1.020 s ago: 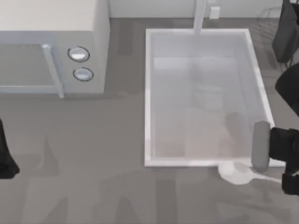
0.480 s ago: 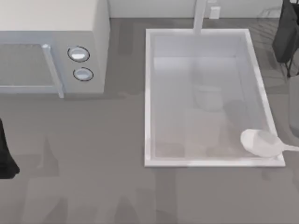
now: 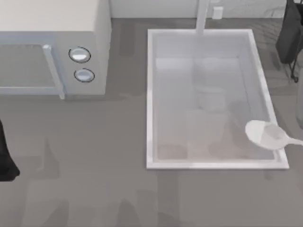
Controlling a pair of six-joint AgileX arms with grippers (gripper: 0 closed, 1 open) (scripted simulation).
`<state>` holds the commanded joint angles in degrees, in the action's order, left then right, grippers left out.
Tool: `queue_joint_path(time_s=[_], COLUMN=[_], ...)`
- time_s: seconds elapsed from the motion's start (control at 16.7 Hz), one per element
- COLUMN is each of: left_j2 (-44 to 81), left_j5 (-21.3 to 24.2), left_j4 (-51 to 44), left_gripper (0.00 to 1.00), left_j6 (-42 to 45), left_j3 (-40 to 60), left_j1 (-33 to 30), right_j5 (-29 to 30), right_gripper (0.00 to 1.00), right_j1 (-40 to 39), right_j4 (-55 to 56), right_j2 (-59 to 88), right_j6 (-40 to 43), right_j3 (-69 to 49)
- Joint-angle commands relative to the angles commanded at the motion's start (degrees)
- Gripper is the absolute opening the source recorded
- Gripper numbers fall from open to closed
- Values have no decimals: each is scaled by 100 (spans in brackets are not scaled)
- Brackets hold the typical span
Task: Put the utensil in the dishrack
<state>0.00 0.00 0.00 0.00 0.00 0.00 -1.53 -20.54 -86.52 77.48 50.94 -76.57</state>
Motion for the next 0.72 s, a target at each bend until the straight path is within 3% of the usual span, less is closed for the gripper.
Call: queue_joint_path(time_s=[0.3,0.72], left_j2=[0,0], left_j5=[0,0], left_j4=[0,0], left_gripper=[100,100], left_j6=[0,0], left_j3=[0,0], left_j1=[0,0], right_j5=[-673,-2091], right_gripper=[0,0], right_j1=[1102,3511], right_j4=[1380,4932], right_j2=[-338,-1095], right_j6=[-964,-3139], right_j3=[98,601])
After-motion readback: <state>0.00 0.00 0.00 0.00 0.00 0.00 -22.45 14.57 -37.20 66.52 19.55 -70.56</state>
